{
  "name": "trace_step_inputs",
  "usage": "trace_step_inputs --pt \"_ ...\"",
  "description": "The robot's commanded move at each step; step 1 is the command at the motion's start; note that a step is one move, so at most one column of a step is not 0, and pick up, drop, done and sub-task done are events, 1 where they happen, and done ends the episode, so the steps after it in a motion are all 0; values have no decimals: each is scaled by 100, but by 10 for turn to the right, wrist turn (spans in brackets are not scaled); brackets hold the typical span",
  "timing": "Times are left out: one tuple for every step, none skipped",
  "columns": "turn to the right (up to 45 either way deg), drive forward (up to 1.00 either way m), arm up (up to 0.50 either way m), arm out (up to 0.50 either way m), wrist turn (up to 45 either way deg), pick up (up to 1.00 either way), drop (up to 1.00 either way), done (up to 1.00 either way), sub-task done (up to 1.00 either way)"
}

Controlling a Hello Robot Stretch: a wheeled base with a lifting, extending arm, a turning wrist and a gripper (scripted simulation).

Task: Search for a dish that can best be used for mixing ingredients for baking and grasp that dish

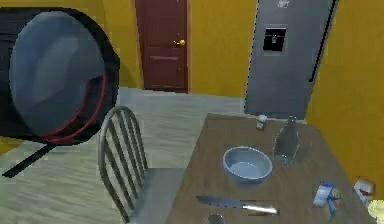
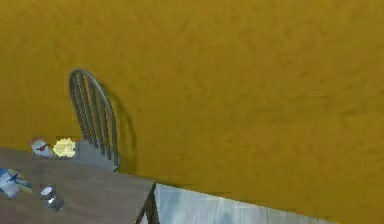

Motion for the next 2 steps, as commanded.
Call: trace_step_inputs --pt "-450 0 0 0 0 0 0 0 0" --pt "-240 0 0 0 0 0 0 0 0"
